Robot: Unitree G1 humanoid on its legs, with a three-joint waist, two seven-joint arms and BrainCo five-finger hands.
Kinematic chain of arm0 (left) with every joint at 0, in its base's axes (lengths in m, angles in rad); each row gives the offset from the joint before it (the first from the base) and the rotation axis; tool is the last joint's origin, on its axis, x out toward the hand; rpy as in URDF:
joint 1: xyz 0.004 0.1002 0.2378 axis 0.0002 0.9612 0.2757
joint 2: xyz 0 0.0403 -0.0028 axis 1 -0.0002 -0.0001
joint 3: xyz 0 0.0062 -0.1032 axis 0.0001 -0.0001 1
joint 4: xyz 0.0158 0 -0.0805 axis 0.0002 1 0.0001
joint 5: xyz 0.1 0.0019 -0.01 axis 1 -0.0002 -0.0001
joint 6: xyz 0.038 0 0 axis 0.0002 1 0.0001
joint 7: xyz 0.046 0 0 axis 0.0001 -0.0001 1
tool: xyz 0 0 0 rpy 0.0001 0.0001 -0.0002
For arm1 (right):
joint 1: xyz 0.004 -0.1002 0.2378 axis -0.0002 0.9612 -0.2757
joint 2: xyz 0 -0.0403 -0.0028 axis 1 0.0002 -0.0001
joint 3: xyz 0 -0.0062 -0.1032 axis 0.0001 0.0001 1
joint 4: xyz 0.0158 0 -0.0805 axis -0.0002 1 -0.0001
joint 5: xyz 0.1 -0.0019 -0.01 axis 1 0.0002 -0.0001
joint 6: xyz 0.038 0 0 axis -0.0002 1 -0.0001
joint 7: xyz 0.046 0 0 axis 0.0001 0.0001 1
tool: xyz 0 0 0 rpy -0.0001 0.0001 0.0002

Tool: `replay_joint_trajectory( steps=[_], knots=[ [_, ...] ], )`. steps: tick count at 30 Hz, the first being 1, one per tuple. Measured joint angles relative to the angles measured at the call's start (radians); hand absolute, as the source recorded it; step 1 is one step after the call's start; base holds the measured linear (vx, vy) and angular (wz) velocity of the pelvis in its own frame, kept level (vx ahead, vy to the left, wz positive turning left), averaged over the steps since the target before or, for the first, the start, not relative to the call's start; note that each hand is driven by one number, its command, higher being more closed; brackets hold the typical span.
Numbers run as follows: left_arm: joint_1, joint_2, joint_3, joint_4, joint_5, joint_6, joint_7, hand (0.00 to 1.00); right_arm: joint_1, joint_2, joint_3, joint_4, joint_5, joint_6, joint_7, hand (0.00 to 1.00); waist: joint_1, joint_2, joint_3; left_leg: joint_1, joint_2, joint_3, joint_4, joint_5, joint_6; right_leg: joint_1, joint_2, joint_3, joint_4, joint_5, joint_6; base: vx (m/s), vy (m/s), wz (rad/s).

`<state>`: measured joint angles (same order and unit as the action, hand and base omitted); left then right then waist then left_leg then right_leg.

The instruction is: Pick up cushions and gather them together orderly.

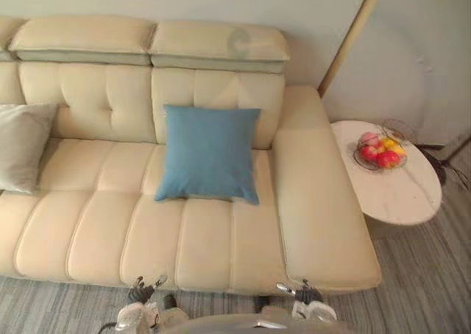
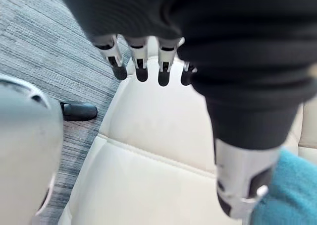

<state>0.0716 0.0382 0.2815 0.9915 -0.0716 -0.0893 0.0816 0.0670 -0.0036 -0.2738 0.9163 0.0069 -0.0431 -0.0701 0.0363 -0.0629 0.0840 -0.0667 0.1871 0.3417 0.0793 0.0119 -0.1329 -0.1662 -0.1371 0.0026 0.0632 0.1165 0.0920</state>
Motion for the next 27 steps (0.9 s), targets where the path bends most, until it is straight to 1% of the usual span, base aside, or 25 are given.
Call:
replay_joint_trajectory(
  steps=[1, 2, 3, 4, 5, 6, 7, 9, 10, 11, 12, 13, 14, 15, 16, 17, 18, 19, 21, 22, 23, 24, 25, 26, 27],
  knots=[
    [-0.011, -0.001, 0.000, -0.002, 0.000, 0.000, 0.001, 0.00, 0.000, 0.003, 0.004, -0.014, -0.007, -0.001, -0.001, 0.00, 0.001, -0.008, 0.004, -0.031, 0.000, 0.001, 0.049, -0.027, 0.022, -0.030, -0.002, -0.007, 0.017, 0.020, -0.009, -0.20, 0.064, -0.80],
    [-0.023, -0.006, 0.002, -0.010, 0.000, 0.001, 0.003, 0.00, -0.004, 0.004, 0.026, -0.033, -0.015, -0.001, -0.002, 0.00, 0.013, -0.009, 0.007, -0.078, -0.005, 0.000, 0.106, -0.062, 0.073, -0.069, 0.011, -0.014, -0.003, 0.087, -0.041, -0.26, 0.067, -1.15],
    [-0.020, -0.021, 0.013, -0.035, -0.001, -0.003, 0.013, 0.00, -0.036, -0.001, 0.032, -0.039, -0.018, 0.001, -0.004, 0.00, 0.026, 0.021, 0.032, -0.091, 0.046, 0.027, 0.125, -0.056, 0.059, -0.110, 0.015, -0.090, 0.202, -0.049, -0.067, -0.26, 0.046, -0.85],
    [-0.025, -0.021, 0.007, -0.044, -0.001, -0.003, 0.021, 0.00, -0.021, 0.001, 0.038, -0.037, -0.024, 0.002, -0.004, 0.00, 0.012, 0.025, 0.038, -0.085, 0.047, 0.009, 0.138, -0.056, 0.060, -0.114, -0.006, -0.133, 0.405, -0.169, -0.077, -0.16, 0.001, -0.33],
    [-0.025, -0.019, -0.001, -0.055, -0.001, -0.003, 0.023, 0.00, -0.006, 0.005, 0.041, -0.035, -0.035, 0.004, -0.005, 0.00, 0.015, 0.024, 0.037, -0.086, 0.046, -0.002, 0.149, -0.056, 0.061, -0.102, -0.020, -0.148, 0.506, -0.216, -0.075, -0.09, -0.042, 0.30],
    [-0.022, -0.017, -0.002, -0.070, -0.002, -0.005, 0.025, 0.00, 0.002, 0.011, 0.044, -0.034, -0.046, 0.003, -0.005, 0.00, 0.021, 0.015, 0.035, -0.086, 0.045, -0.007, 0.158, -0.055, 0.062, -0.074, -0.036, -0.158, 0.600, -0.252, -0.062, -0.15, -0.083, 0.23],
    [-0.016, -0.010, -0.002, -0.077, -0.002, -0.006, 0.028, 0.00, -0.003, 0.016, 0.057, -0.028, -0.053, 0.003, -0.005, 0.00, 0.025, 0.000, 0.029, -0.096, 0.040, -0.014, 0.160, -0.036, 0.063, -0.022, -0.058, -0.157, 0.670, -0.289, -0.023, -0.19, -0.105, 0.15],
    [-0.008, -0.007, 0.003, -0.078, -0.004, -0.006, 0.037, 0.00, -0.012, 0.021, 0.068, -0.020, -0.054, 0.001, -0.005, 0.00, 0.030, -0.013, 0.021, -0.114, 0.032, -0.018, 0.148, 0.003, 0.059, 0.038, -0.076, -0.149, 0.665, -0.320, 0.004, -0.23, -0.180, 0.06],
    [-0.004, -0.010, 0.006, -0.078, -0.006, -0.006, 0.047, 0.00, -0.038, 0.023, 0.078, -0.006, -0.054, 0.001, -0.006, 0.00, 0.045, -0.020, 0.018, -0.137, 0.034, -0.010, 0.144, 0.038, 0.056, 0.066, -0.056, -0.139, 0.568, -0.363, 0.040, -0.32, -0.238, -0.20],
    [0.000, -0.020, 0.008, -0.076, -0.007, -0.006, 0.048, 0.00, -0.057, 0.016, 0.082, 0.002, -0.053, 0.000, -0.006, 0.00, 0.056, -0.001, 0.009, -0.163, 0.050, -0.009, 0.116, 0.075, 0.057, 0.074, -0.019, -0.135, 0.472, -0.392, 0.034, -0.30, -0.200, -0.32],
    [0.003, -0.034, 0.007, -0.075, -0.011, -0.006, 0.048, 0.00, -0.065, 0.010, 0.085, 0.003, -0.053, 0.000, -0.007, 0.00, 0.064, 0.017, 0.009, -0.175, 0.060, -0.010, 0.088, 0.101, 0.058, 0.085, 0.004, -0.129, 0.405, -0.403, 0.019, -0.33, -0.191, -0.24],
    [0.007, -0.052, 0.004, -0.074, -0.018, -0.007, 0.055, 0.00, -0.075, -0.003, 0.091, 0.007, -0.053, -0.001, -0.009, 0.00, 0.068, 0.042, 0.016, -0.190, 0.067, -0.021, 0.042, 0.135, 0.060, 0.103, 0.031, -0.134, 0.321, -0.418, 0.010, -0.36, -0.187, 0.00],
    [0.006, -0.060, -0.016, -0.056, -0.019, -0.005, 0.065, 0.00, -0.081, -0.018, 0.103, 0.013, -0.053, 0.000, -0.017, 0.00, 0.065, 0.073, 0.027, -0.200, 0.072, -0.057, 0.000, 0.151, 0.056, 0.103, 0.053, -0.156, 0.288, -0.403, 0.001, -0.37, -0.164, 0.19],
    [0.009, -0.062, -0.029, -0.056, -0.023, -0.005, 0.067, 0.00, -0.072, -0.026, 0.104, 0.016, -0.053, 0.002, -0.027, 0.00, 0.062, 0.083, 0.031, -0.194, 0.071, -0.068, -0.024, 0.150, 0.056, 0.104, 0.059, -0.166, 0.283, -0.397, -0.003, -0.36, -0.105, 0.37],
    [0.017, -0.062, -0.045, -0.056, -0.023, -0.005, 0.069, 0.00, -0.053, -0.039, 0.103, 0.018, -0.053, 0.004, -0.040, 0.00, 0.054, 0.103, 0.027, -0.179, 0.071, -0.070, -0.054, 0.145, 0.050, 0.109, 0.067, -0.184, 0.283, -0.393, -0.009, -0.30, -0.078, 0.45],
    [0.022, -0.063, -0.049, -0.057, -0.023, -0.006, 0.071, 0.00, -0.038, -0.042, 0.102, 0.020, -0.052, 0.006, -0.044, 0.00, 0.046, 0.100, 0.030, -0.166, 0.067, -0.068, -0.074, 0.107, 0.008, 0.116, 0.068, -0.200, 0.280, -0.387, -0.019, -0.27, -0.061, 0.43],
    [0.021, -0.061, -0.049, -0.057, -0.023, -0.007, 0.071, 0.00, -0.034, -0.040, 0.101, 0.021, -0.052, 0.007, -0.045, 0.00, 0.044, 0.076, 0.036, -0.167, 0.063, -0.064, -0.073, 0.083, -0.014, 0.116, 0.049, -0.207, 0.271, -0.377, -0.033, -0.20, -0.007, 0.15],
    [0.008, -0.051, -0.048, -0.063, -0.024, -0.013, 0.071, 0.00, -0.034, -0.033, 0.097, 0.021, -0.051, 0.006, -0.047, 0.00, 0.053, 0.063, 0.037, -0.169, 0.045, -0.072, -0.039, 0.090, 0.004, 0.100, 0.027, -0.205, 0.270, -0.369, -0.042, -0.17, 0.068, -0.04],
    [0.004, -0.046, -0.046, -0.056, -0.023, -0.010, 0.068, 0.00, -0.034, -0.040, 0.074, 0.020, -0.051, 0.005, -0.048, 0.00, 0.041, 0.049, 0.038, -0.170, -0.011, -0.100, 0.152, 0.075, 0.033, 0.091, -0.020, -0.201, 0.266, -0.350, -0.025, -0.15, 0.108, -0.08],
    [0.012, -0.050, -0.046, -0.056, -0.023, -0.010, 0.067, 0.00, -0.023, -0.044, 0.071, 0.018, -0.051, 0.005, -0.048, 0.00, 0.034, 0.052, 0.037, -0.146, -0.032, -0.098, 0.234, -0.043, 0.058, 0.088, -0.032, -0.185, 0.255, -0.333, -0.012, -0.14, 0.162, -0.20],
    [0.020, -0.056, -0.039, -0.057, -0.022, -0.009, 0.066, 0.00, -0.017, -0.041, 0.062, 0.014, -0.050, 0.005, -0.048, 0.00, 0.037, 0.061, 0.034, -0.140, -0.032, -0.097, 0.249, -0.101, 0.058, 0.076, -0.030, -0.171, 0.253, -0.321, -0.001, -0.18, 0.205, -0.35],
    [0.019, -0.059, -0.026, -0.058, -0.023, -0.009, 0.064, 0.00, -0.016, -0.036, 0.051, 0.015, -0.048, 0.006, -0.048, 0.00, 0.040, 0.063, 0.034, -0.139, -0.039, -0.092, 0.244, -0.096, 0.060, 0.071, -0.028, -0.154, 0.245, -0.309, 0.003, -0.17, 0.201, -0.37],
    [0.024, -0.051, -0.015, -0.056, -0.022, -0.006, 0.063, 0.00, -0.010, -0.009, 0.034, 0.015, -0.046, 0.008, -0.044, 0.00, 0.038, 0.045, 0.024, -0.126, -0.067, -0.074, 0.177, -0.075, 0.063, 0.070, -0.033, -0.133, 0.201, -0.281, 0.004, -0.13, 0.156, -0.23],
    [0.026, -0.048, -0.015, -0.057, -0.022, -0.006, 0.063, 0.00, -0.009, -0.002, 0.026, 0.015, -0.043, 0.008, -0.044, 0.00, 0.034, 0.046, 0.024, -0.117, -0.077, -0.067, 0.143, -0.063, 0.063, 0.068, -0.036, -0.121, 0.184, -0.271, 0.005, -0.09, 0.145, -0.12],
    [0.030, -0.043, -0.015, -0.057, -0.022, -0.006, 0.060, 0.00, -0.010, 0.007, 0.014, 0.017, -0.042, 0.008, -0.043, 0.00, 0.025, 0.026, 0.012, -0.096, -0.102, -0.065, 0.067, -0.050, 0.067, 0.069, -0.040, -0.116, 0.146, -0.249, 0.001, -0.05, 0.129, -0.02]
  ],
)
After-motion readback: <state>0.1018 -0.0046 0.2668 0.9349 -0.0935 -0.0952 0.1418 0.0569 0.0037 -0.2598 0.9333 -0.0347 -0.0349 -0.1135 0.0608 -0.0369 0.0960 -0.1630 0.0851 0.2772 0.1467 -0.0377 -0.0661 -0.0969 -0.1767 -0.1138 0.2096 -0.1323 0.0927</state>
